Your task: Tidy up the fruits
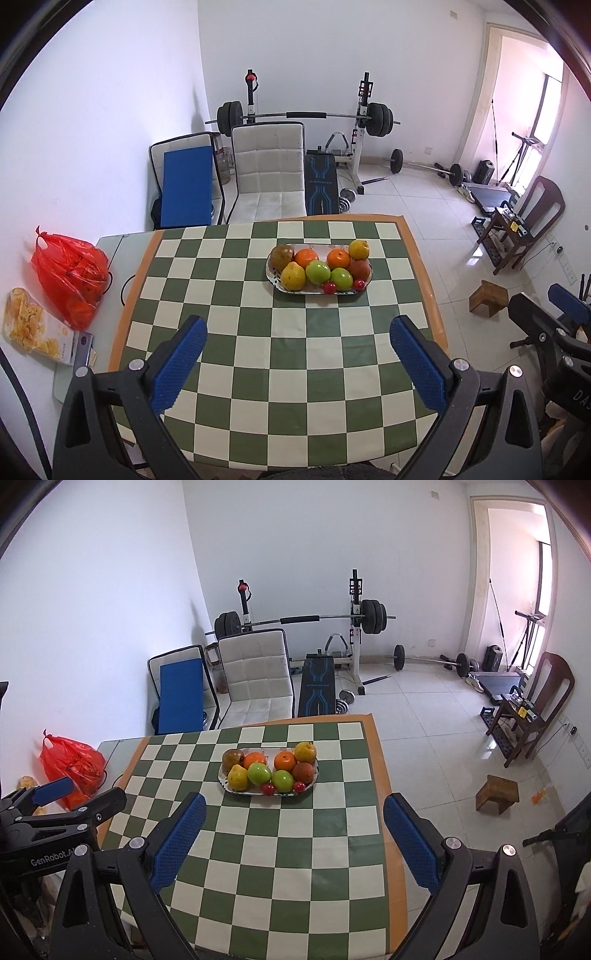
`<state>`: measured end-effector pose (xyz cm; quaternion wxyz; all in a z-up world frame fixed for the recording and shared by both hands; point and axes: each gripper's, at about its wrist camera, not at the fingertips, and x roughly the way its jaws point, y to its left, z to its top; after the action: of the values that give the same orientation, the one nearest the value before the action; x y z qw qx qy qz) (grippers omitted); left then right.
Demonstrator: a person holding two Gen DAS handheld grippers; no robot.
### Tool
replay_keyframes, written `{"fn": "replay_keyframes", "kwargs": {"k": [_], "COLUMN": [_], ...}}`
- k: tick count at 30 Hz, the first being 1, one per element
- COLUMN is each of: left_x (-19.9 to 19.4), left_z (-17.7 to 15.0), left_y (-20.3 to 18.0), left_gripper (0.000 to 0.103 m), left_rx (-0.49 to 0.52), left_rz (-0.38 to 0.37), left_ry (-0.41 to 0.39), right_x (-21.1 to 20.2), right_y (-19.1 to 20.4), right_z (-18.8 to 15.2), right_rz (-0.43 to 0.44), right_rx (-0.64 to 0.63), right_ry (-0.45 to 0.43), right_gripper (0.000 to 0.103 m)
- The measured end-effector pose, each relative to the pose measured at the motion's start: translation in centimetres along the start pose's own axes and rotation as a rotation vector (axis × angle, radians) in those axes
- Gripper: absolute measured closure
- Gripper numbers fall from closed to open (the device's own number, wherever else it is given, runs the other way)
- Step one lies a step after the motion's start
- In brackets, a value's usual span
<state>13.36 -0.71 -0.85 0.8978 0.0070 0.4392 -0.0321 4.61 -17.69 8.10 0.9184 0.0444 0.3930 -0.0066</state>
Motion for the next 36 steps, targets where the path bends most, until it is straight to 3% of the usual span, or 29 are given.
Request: {"fn": "replay_keyframes", "kwargs": {"k": [11,27,36], "left_x": [3.1,12.8,16.6], "left_z": [1.4,3.7,3.7], "left_y": [0.4,0.1,0.3], "left_gripper": [0.000,0.000,0.000], "left_rx": [-0.016,0.006,0.002], "left_rz": [0.009,0.084,0.091], "left_ry": [0.003,0.074,0.129], "right_x": [3.3,16.9,23.2], "right_y": [-0.3,-1.7,-1.9], "right_z": [0.6,2.8,2.3], "right_rz": [-0.004,-0.056,-0.050], "right_rx": [0.016,0.001,-0.008], "right_ry": [0.012,0.066,0.147], "right_gripper": [0.004,0.004,0.004]}}
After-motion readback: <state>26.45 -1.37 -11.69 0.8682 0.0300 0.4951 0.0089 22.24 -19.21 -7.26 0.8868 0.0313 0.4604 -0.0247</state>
